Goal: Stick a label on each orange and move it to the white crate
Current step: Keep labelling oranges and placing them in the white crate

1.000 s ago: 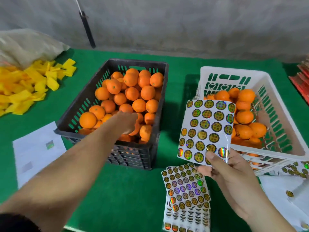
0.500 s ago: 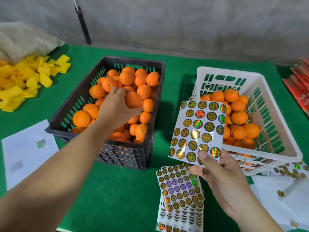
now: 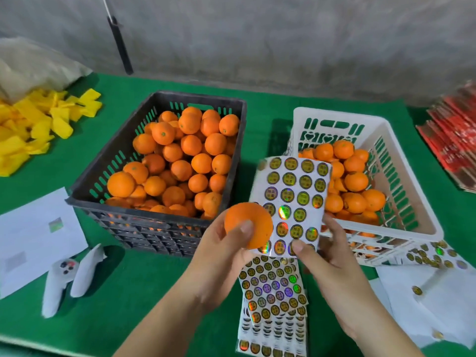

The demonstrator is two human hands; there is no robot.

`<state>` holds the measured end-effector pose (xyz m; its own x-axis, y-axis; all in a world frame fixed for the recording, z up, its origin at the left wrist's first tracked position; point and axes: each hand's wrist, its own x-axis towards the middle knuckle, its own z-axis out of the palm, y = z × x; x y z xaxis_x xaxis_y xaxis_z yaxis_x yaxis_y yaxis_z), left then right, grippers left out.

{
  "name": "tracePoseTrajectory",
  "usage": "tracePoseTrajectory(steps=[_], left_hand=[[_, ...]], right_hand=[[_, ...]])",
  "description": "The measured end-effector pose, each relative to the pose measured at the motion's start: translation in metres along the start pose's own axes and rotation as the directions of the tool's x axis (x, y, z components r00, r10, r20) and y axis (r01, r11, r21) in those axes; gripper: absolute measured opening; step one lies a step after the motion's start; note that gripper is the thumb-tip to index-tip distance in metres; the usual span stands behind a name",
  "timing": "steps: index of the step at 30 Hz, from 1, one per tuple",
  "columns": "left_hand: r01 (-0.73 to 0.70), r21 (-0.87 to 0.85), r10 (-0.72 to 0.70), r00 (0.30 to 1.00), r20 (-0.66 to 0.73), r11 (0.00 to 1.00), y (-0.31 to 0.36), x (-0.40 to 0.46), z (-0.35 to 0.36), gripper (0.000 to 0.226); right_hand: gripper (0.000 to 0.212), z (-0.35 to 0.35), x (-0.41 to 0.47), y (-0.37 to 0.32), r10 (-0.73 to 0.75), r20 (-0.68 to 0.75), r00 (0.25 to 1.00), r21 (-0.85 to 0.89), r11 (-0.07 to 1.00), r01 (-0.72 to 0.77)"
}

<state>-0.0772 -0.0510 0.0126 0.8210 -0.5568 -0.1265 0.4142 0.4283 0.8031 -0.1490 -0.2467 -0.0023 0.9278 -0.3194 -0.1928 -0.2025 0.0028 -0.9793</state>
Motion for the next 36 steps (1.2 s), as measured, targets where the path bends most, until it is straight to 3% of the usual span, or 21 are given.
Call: tracePoseTrajectory(steps=[1,3,4,6,7,8,10,14,17,20,22,24,26,28,32,36], left_hand=[[-0.019,0.088,0.026,0.996,-0.08,0.996,-0.003,-0.001,0.002,0.1],[-0.055,0.278,0.1,0.983,-0.152,0.959,-0.007,-0.006,0.002,0.096],[-0.077,0.365,0.137,0.98,-0.142,0.928,-0.008,-0.01,0.001,0.087],[-0.149,0.484,0.191,0.981,-0.038,0.862,-0.008,-0.017,0.001,0.069],[-0.181,0.49,0.195,0.981,0.023,0.853,-0.008,-0.02,0.002,0.066],[-0.205,0.479,0.194,0.978,0.073,0.854,-0.008,-0.023,0.004,0.066],[-0.222,0.447,0.181,0.975,0.132,0.867,-0.006,-0.028,0.009,0.068],[-0.216,0.439,0.17,0.975,0.143,0.872,-0.004,-0.032,0.014,0.071],[-0.222,0.404,0.172,0.973,0.156,0.887,-0.003,-0.033,0.014,0.067],[-0.237,0.417,0.19,0.97,0.153,0.878,-0.002,-0.033,0.018,0.065],[-0.228,0.414,0.191,0.973,0.13,0.881,-0.004,-0.033,0.02,0.066],[-0.2,0.395,0.171,0.979,0.108,0.897,-0.007,-0.032,0.022,0.069],[-0.175,0.345,0.152,0.984,0.094,0.922,-0.01,-0.029,0.024,0.07],[-0.179,0.259,0.158,0.982,0.099,0.949,-0.013,-0.027,0.026,0.071],[-0.156,0.13,0.149,0.987,0.063,0.979,-0.021,-0.024,0.03,0.058],[-0.067,-0.044,0.07,0.996,0.06,0.997,-0.027,-0.022,0.031,0.045]], right_hand=[[0.082,0.0,-0.002,-0.001,-0.073,-0.139,0.987,-0.164,0.985,0.05],[0.066,-0.002,-0.009,-0.011,-0.45,-0.247,0.858,-0.5,0.818,0.285],[0.052,-0.004,-0.012,-0.019,-0.615,-0.175,0.769,-0.589,0.691,0.418],[0.036,-0.009,-0.012,-0.036,-0.742,0.056,0.669,-0.65,0.481,0.588],[0.033,-0.011,-0.011,-0.044,-0.734,0.153,0.662,-0.642,0.435,0.631],[0.03,-0.013,-0.009,-0.05,-0.694,0.216,0.687,-0.61,0.453,0.65],[0.023,-0.015,-0.006,-0.061,-0.572,0.251,0.781,-0.492,0.619,0.612],[0.015,-0.019,-0.007,-0.072,-0.364,0.235,0.901,-0.225,0.882,0.415],[0.009,-0.022,-0.006,-0.071,-0.251,0.236,0.939,-0.144,0.946,0.289],[0.022,-0.027,-0.004,-0.064,-0.235,0.055,0.971,-0.17,0.956,0.241],[0.018,-0.027,-0.011,-0.065,-0.382,-0.123,0.916,-0.214,0.911,0.352],[0.007,-0.022,-0.024,-0.071,-0.61,-0.15,0.778,-0.338,0.771,0.54],[0.012,-0.012,-0.036,-0.069,-0.78,0.052,0.624,-0.509,0.516,0.688],[0.023,-0.006,-0.043,-0.06,-0.796,0.26,0.546,-0.54,0.349,0.766],[0.039,-0.009,-0.044,-0.048,-0.743,0.372,0.556,-0.545,0.31,0.779],[0.069,-0.013,-0.042,-0.038,-0.626,0.496,0.601,-0.667,0.168,0.726]])
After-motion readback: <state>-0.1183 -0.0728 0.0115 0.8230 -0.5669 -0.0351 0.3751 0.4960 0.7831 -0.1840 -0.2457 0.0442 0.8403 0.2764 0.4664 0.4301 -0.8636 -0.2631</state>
